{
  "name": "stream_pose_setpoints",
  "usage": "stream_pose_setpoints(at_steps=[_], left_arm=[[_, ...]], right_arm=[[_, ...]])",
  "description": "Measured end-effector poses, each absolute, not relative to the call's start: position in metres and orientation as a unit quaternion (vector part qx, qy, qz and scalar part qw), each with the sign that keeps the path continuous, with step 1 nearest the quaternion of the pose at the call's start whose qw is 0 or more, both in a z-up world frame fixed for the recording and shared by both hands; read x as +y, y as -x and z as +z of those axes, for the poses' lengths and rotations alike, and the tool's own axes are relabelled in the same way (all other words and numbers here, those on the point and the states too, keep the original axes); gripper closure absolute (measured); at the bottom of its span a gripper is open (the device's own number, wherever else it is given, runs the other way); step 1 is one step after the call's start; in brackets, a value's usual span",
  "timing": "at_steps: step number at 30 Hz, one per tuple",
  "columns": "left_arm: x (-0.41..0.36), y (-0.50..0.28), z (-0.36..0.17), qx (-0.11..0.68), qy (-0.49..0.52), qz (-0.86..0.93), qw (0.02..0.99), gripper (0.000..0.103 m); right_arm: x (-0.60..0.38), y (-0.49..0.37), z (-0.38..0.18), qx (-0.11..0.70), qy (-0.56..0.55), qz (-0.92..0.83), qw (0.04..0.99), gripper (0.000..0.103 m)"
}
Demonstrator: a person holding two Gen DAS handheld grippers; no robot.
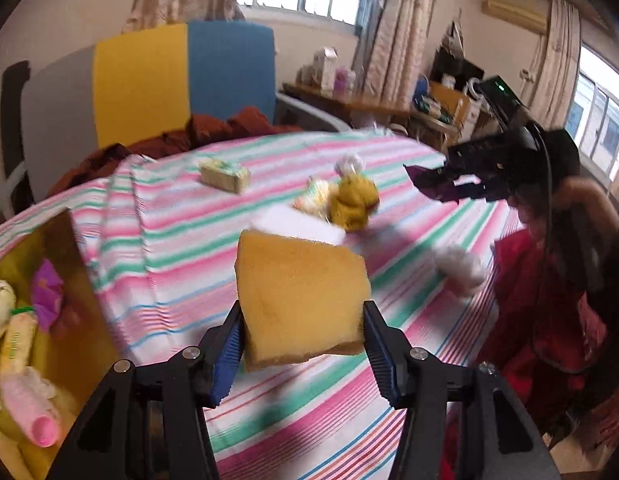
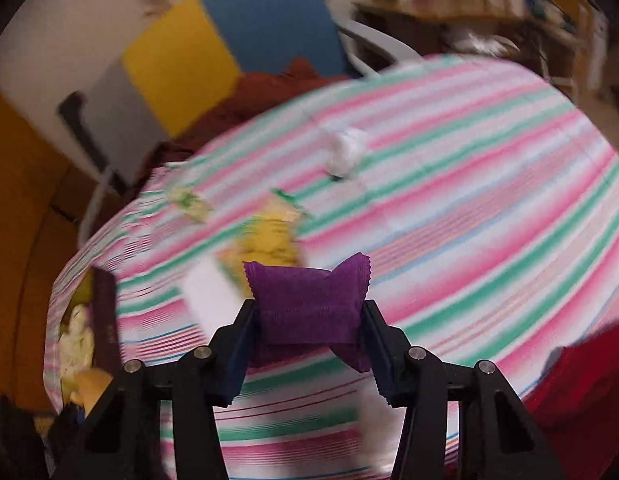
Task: Organize objects
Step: 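Carry sponge and purple packet into the gold tray and open both tools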
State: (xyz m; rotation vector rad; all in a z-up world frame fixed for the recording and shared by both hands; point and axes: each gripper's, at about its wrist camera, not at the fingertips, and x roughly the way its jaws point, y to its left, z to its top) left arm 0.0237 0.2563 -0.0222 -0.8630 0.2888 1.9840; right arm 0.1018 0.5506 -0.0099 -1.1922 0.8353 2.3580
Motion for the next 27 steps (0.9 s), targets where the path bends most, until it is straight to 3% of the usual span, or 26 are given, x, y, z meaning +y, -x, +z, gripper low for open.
stream_pose_setpoints(at_steps=[9,16,23,25,27], left_arm=[[0.186,0.006,0.012,0.053,0.336,0.857,0.387,0.046],[0.102,0.037,0.02,0.01,0.336,0.895,0.292,0.046],[0.037,0.083,0.016,0.0,0.338,0.921,0.192,0.045],[0.034,0.095,0.016,0.005,0.34,0.924,0.175,0.043],[0.03,0.105,0.012,0.004,0.352,0.921,0.168,0.034]], right_arm=[[0.437,-0.052,0.038,0.232,0.386,0.89,0.062,0.051],[0.325,-0.018,0.038,0.18,0.4,0.896,-0.067,0.051],[0.25,0.01,0.011,0.14,0.437,0.879,-0.131,0.05],[0.237,0.015,0.005,0.137,0.443,0.874,-0.146,0.04],[0.228,0.018,0.0,0.129,0.449,0.873,-0.141,0.031]])
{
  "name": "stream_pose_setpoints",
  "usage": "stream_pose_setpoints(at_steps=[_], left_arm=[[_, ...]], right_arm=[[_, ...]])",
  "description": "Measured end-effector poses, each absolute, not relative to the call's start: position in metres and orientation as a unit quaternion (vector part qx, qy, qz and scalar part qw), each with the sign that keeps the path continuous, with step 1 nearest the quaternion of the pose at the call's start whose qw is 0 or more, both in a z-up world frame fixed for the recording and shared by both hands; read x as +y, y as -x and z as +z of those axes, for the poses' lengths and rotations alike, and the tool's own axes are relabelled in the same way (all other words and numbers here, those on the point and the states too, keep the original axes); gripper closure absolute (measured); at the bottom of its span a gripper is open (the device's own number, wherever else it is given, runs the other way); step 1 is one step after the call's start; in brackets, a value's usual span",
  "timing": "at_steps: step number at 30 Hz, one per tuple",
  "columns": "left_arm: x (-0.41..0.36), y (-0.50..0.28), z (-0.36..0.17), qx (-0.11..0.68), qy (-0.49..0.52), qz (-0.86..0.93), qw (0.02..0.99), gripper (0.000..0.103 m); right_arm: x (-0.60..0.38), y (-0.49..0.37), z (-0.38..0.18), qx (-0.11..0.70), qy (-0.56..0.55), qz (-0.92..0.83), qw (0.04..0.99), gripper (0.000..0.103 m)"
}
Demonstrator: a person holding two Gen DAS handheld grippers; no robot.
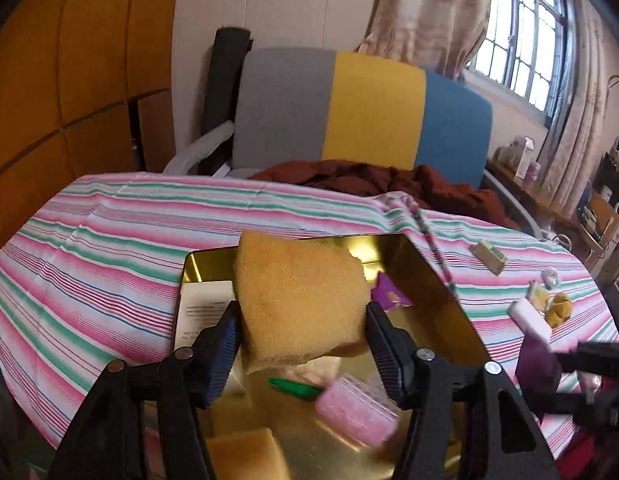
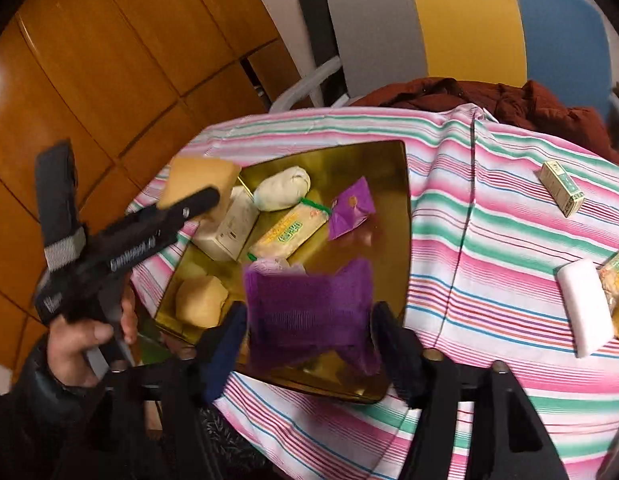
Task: Organize objects
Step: 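Carry sponge and purple packet into the gold tray and open both tools, then lift both open tools up away from the gold tray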
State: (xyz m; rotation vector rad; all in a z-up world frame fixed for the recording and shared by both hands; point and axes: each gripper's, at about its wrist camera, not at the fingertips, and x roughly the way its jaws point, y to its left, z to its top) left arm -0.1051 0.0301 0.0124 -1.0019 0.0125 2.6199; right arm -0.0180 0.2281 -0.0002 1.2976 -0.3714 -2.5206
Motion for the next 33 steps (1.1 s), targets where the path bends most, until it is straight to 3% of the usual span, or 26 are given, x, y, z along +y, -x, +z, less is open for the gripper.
stream_pose_setpoints(at_steps=[3,12,23,33], left_arm=[[0.023,0.105,0.009,-0.011,0.356,0.92,0.161,0.022],[0.013,0.08,0.007,-0.035,0.355,0.924,0.137,0.021],[0.02,0.048,0.026,-0.016,0.347,0.932,0.108,0.021],[0.021,0.026,0.02,-0.008,0.357,0.928,0.106,0.021]], right_arm=[[0.221,0.017,-0.006,-0.133,-0.455,-0.867,0.154,0.029],[0.212,0.007,-0.007,-0.116,-0.448,-0.877,0.128,0.021],[0.2,-0.012,0.005,-0.032,-0.393,-0.919,0.002,0.01],[0.197,-0.018,0.016,-0.017,-0.356,-0.934,-0.033,0.001]])
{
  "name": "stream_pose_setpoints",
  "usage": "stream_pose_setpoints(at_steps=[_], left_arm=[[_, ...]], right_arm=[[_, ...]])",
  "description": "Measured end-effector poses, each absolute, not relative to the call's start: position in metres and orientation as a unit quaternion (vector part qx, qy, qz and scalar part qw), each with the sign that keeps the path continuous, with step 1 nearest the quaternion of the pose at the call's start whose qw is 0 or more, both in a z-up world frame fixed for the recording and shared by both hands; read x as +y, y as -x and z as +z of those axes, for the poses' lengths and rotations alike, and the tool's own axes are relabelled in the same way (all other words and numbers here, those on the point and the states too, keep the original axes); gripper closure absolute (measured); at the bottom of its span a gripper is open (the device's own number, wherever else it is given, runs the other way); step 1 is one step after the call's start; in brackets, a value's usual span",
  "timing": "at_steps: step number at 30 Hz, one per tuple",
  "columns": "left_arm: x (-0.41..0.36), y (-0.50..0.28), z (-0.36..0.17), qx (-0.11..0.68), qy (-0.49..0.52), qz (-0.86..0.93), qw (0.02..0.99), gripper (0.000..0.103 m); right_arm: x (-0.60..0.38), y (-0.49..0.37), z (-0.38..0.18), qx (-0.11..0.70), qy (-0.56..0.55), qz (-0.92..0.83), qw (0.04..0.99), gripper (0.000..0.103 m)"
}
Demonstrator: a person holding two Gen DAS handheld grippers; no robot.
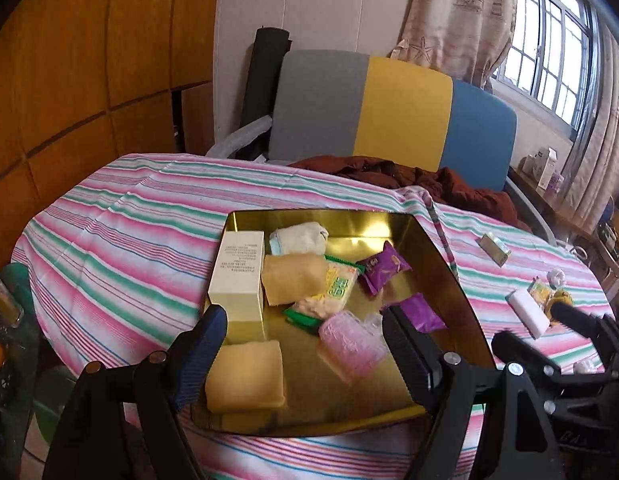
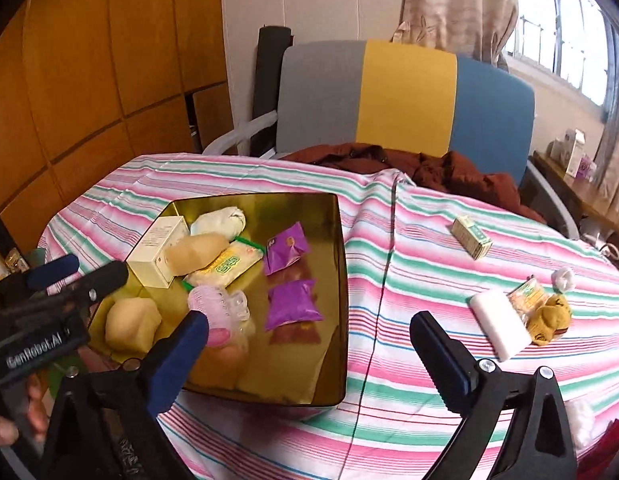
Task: Organize objects
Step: 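Lift both open tools up away from the gold tray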
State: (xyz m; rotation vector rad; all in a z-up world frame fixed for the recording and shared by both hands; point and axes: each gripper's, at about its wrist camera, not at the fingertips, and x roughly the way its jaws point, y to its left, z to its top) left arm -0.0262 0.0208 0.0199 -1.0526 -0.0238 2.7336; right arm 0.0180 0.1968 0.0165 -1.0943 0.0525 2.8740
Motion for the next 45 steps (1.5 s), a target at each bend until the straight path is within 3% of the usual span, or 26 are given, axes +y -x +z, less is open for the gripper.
stream_pose_setpoints(at_steps=[17,32,45], left_arm=[[0.036,0.019,0.011,0.015,0.365,0.923,0.119,0.021],[0.044,0.024,0.004,-0.018,0.385,0.906,0.178,0.021],[0.056,0.021,0.01,-0.002,0.375,0.903,0.21,0.022]], right_arm=[[0.207,-0.027,0.013,0.029,0.341,0.938,0.046,0.0],[0.223,-0.029,0.01,0.044,0.341,0.938,0.052,0.0],[0.282,-0.036,0.004,0.084,0.359,0.924,0.099,0.0]])
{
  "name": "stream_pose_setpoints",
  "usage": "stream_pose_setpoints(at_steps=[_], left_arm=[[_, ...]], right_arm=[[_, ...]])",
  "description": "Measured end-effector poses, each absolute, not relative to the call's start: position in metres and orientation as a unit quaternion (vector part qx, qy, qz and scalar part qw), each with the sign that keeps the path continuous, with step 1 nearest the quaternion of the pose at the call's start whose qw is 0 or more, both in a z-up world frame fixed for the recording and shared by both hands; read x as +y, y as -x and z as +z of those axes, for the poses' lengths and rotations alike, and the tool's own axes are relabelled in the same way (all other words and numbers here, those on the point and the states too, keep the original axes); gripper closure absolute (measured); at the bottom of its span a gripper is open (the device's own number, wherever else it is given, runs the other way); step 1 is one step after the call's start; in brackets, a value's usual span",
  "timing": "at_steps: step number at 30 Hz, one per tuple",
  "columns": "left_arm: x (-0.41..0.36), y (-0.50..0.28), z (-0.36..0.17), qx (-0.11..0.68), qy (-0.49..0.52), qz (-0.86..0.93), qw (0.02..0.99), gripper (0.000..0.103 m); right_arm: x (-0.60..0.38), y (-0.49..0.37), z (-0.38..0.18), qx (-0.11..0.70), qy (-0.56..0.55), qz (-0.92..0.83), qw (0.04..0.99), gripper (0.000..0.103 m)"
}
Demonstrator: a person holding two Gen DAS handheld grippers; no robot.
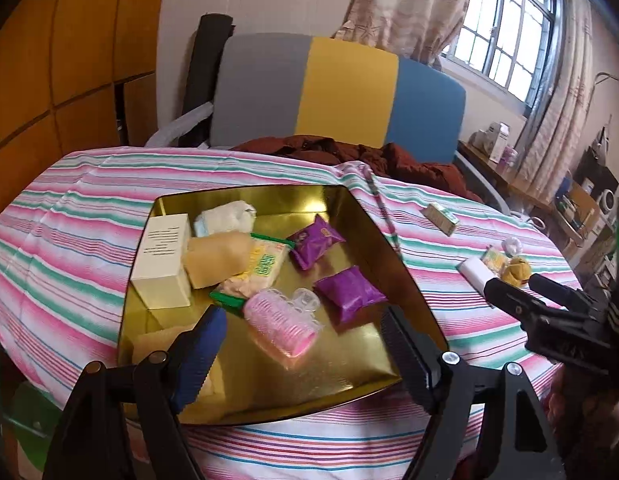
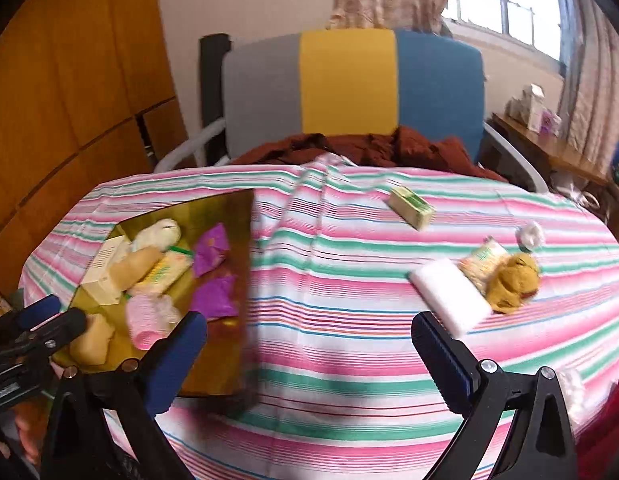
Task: Organize objects
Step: 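Lift both open tools up away from the gold tray, then move both tools from the tray back to the remaining pile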
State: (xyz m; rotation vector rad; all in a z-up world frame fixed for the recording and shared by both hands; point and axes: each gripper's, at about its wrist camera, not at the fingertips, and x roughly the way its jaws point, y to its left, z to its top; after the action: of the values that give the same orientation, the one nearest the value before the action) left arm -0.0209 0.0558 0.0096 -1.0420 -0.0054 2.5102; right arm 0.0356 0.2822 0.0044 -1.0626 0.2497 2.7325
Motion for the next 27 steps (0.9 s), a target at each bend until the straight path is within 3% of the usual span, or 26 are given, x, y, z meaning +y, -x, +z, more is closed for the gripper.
stream_pose_setpoints(at_steps=[17,23,27], left_arm=[[0.099,0.027,0.025,0.027,0.367,0.89,0.268,0.021],[0.132,0.03,0.032,0.06,0.359,0.879,0.307,0.016],[0.155,0.037,0.037,0.087,0.356,0.869,0.331,0.011]], right_arm=[[0.426,-0.037,0.023,0.14,0.359,0.898,0.214,0.0],[0.469,-0.019,0.01,0.142,0.358,0.895,0.227,0.0],[0.495,-0.021,-0.005,0.191,0.354,0.886,0.231,0.0]])
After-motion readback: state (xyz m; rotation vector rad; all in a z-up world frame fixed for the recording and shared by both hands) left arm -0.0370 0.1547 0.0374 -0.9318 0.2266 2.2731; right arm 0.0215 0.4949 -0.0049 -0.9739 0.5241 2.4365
